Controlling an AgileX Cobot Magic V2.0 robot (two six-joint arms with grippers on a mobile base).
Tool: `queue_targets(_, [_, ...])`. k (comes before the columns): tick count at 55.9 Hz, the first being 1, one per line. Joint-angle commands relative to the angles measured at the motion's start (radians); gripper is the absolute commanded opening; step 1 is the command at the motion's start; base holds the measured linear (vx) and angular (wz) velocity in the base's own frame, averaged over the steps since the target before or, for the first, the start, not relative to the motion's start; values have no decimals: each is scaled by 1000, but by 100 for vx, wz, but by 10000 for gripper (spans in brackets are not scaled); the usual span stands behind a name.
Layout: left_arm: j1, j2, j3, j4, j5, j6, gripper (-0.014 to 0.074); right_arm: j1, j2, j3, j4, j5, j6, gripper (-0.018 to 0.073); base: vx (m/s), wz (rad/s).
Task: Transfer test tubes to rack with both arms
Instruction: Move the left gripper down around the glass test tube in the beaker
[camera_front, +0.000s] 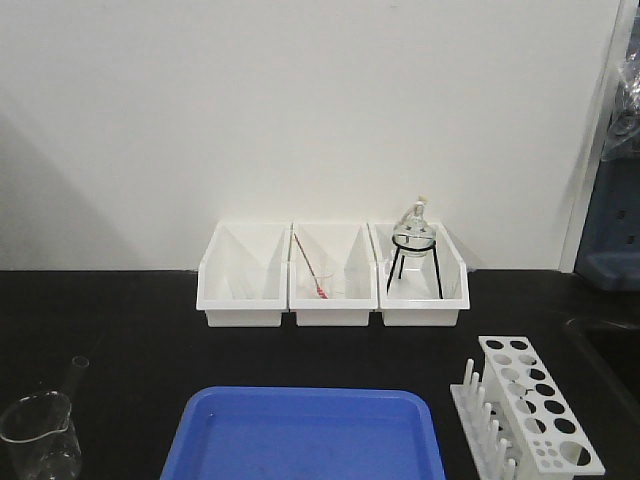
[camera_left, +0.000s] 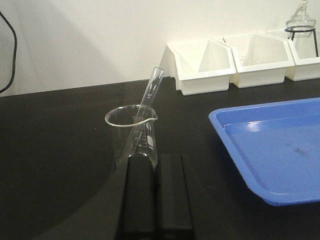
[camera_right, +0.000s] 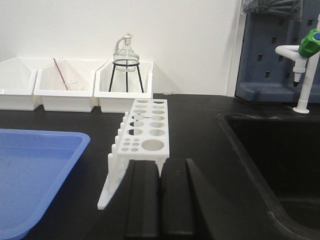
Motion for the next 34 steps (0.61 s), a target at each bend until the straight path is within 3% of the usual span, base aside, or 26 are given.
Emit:
queue_targets(1, [-3, -15, 25, -2, -97, -1, -8, 1, -11, 6, -10, -92, -4, -11, 0, 0])
queue_targets(18, [-3, -15, 25, -3, -144, -1, -8, 0, -11, 5, -10, -285, -3, -11, 0, 0])
queue_targets(34, [-3, -15, -6, -7, -259, -57, -8, 1, -11, -13, -6, -290, 43, -11, 0, 0])
